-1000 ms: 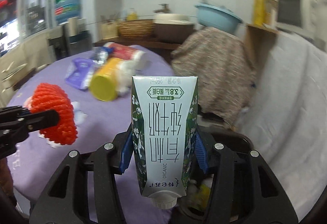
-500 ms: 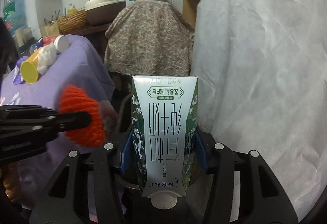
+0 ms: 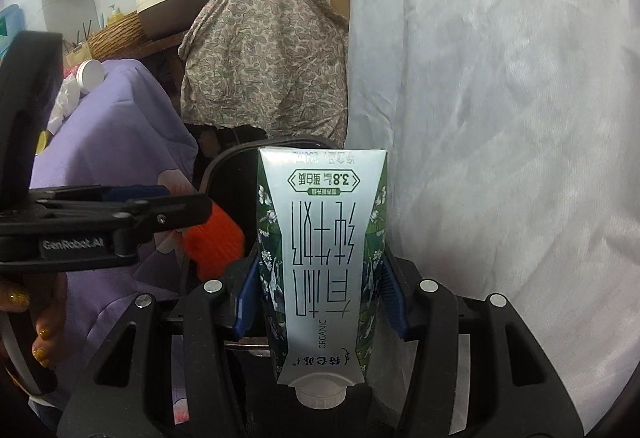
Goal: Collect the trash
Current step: 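Open the right gripper to drop the milk carton into the bin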
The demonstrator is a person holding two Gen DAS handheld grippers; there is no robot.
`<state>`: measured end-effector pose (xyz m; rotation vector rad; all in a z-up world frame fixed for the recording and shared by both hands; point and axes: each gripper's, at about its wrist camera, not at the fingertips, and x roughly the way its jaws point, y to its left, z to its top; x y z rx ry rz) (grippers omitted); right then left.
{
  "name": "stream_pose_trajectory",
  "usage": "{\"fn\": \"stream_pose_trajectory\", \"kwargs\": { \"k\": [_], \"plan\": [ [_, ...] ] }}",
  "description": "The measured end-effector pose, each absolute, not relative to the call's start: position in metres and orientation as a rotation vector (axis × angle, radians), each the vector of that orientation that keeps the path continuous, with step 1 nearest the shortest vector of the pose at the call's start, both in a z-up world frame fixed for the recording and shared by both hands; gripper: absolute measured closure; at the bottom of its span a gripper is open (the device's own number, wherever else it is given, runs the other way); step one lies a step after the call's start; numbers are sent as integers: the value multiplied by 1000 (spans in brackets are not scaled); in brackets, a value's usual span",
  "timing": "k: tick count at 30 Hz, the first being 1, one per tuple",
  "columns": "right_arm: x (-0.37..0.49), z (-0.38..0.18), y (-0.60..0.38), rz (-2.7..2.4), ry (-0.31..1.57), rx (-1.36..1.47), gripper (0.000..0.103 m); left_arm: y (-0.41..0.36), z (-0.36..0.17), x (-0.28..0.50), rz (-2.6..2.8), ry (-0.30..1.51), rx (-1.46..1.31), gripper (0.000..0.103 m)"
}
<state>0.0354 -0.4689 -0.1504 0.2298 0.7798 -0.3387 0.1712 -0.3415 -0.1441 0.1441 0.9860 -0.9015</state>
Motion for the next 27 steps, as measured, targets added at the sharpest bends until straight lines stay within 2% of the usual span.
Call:
{"fn": "stream_pose_trajectory", "kwargs": {
  "k": [13, 27],
  "plan": [
    [73, -162, -460, -274, 787, 264, 51, -302, -105, 158, -822, 851, 59, 19],
    [119, -234, -452, -269, 948, 279, 51, -260, -81, 146, -745, 774, -22, 10]
  ]
}}
